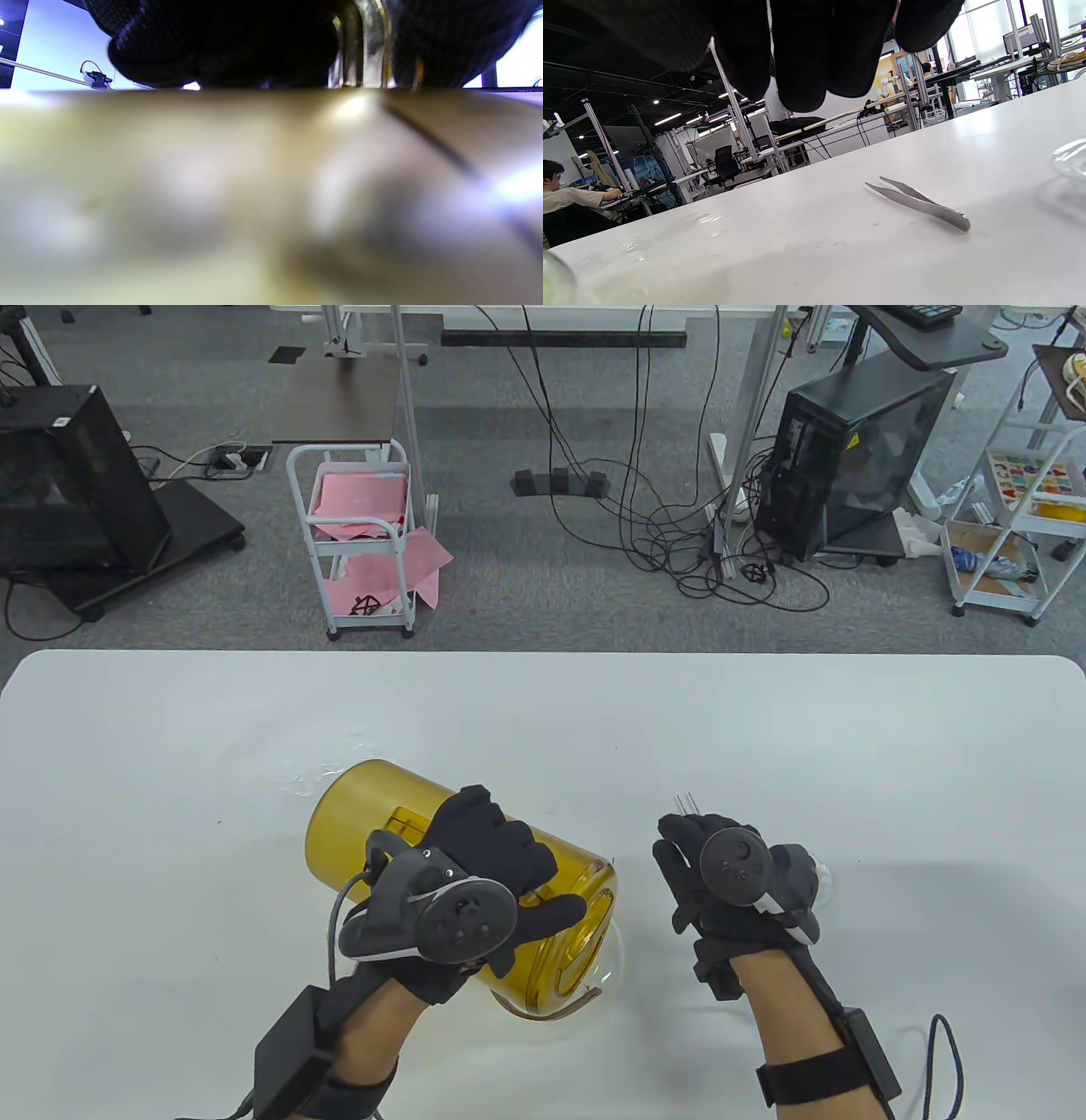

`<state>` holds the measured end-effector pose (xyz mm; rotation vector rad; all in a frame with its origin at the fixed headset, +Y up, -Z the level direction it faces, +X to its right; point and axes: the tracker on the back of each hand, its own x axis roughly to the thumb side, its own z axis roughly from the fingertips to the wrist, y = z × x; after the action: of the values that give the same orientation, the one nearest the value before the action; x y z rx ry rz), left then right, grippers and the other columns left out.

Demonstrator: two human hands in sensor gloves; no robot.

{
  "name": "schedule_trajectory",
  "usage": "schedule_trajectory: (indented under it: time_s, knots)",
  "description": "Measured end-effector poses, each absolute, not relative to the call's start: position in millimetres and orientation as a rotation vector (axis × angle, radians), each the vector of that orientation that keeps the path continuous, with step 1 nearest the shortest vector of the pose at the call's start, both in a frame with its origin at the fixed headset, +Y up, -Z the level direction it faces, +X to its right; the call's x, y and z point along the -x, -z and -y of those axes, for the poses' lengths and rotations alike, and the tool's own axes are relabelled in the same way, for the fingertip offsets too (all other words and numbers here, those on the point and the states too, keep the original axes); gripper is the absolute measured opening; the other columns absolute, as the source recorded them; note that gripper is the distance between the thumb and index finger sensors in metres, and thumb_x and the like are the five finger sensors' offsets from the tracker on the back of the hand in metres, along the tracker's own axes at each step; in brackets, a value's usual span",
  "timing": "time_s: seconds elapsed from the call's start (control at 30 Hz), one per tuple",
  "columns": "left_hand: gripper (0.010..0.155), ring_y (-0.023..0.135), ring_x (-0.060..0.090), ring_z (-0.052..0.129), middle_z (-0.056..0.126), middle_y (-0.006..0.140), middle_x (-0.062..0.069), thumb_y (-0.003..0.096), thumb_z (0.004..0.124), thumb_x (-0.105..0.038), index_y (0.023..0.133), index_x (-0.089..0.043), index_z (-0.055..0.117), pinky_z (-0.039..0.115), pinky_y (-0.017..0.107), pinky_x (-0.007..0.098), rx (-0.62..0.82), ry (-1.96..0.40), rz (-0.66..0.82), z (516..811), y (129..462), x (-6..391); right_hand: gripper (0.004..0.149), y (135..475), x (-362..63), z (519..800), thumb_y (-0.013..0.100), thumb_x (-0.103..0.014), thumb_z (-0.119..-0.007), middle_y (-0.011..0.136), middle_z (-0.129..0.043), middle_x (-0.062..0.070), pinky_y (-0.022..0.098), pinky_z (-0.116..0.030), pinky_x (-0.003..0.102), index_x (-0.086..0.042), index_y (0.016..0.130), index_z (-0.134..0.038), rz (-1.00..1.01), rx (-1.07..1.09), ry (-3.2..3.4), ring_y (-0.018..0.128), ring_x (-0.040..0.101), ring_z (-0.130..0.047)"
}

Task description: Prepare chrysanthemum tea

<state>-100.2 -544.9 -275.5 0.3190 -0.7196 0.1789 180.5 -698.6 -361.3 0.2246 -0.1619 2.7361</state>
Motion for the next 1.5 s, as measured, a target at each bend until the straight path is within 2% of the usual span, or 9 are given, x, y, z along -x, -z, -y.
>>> schedule_trajectory:
  time_s: [1.5]
  knots:
    - [0.05,0.052,0.034,0.093,0.102,0.049,0.006,0.0472,0.088,-0.07,0.06,-0.022,0.097,0.056,0.074,0.068,-0.318,-0.177,0.719,544.9,275.4,99.8,0.052,360.4,-190.1,693.5,0.058,-0.053,-0.068,0.103,-0.078,0.005,0.071,-0.053,0.067,-0.027,0.101,-0.077,0.203,-0.202,-2.662,0.101,0.039,-0.076]
